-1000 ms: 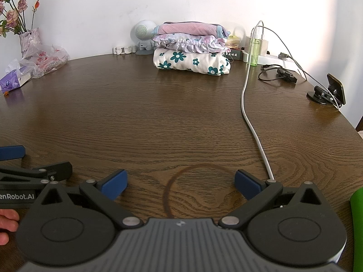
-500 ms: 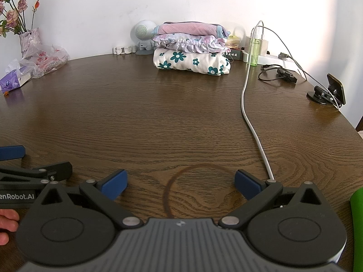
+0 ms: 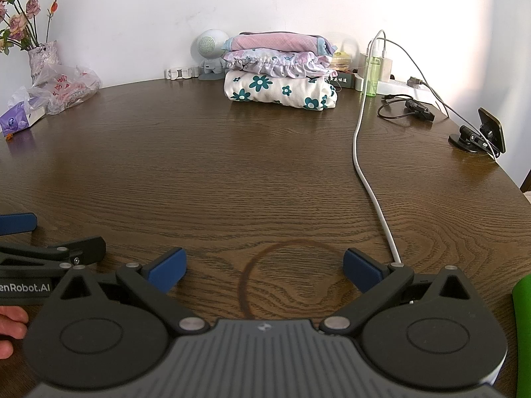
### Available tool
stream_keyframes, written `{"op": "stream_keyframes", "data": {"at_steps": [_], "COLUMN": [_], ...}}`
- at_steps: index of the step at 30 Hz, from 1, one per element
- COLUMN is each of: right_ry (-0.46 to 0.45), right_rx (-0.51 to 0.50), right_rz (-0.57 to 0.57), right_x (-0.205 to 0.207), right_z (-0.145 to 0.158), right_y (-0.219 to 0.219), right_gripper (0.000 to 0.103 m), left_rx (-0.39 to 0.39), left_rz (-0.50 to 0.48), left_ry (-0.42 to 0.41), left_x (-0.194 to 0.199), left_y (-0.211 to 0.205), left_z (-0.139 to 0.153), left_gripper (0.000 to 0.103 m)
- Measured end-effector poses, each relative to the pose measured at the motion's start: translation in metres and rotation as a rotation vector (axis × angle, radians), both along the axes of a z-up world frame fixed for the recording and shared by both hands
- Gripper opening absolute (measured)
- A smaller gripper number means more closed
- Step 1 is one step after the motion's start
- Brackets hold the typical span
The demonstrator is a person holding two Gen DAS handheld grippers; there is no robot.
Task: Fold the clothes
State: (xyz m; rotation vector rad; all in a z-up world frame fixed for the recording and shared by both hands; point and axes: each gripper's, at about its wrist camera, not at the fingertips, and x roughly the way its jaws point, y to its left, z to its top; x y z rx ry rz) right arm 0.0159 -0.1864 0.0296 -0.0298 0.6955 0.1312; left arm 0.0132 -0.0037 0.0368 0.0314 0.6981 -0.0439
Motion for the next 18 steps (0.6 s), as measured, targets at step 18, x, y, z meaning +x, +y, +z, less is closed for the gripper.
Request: {"op": "stream_keyframes", "data": {"at_steps": [18], "right_ry": [0.0], "right_rx": [0.0], "right_rz": [-0.023], "right_x": [-0.0014], "right_z": [0.0002], "right_y": [0.0018], "right_gripper": [0.102], "left_rx": [-0.002], "left_rz": [0.0], "left_ry": [0.001], "left_x": [0.0009], "left_y": [0.0014], "left_z": [0.0003], "left_gripper": [0.103]}}
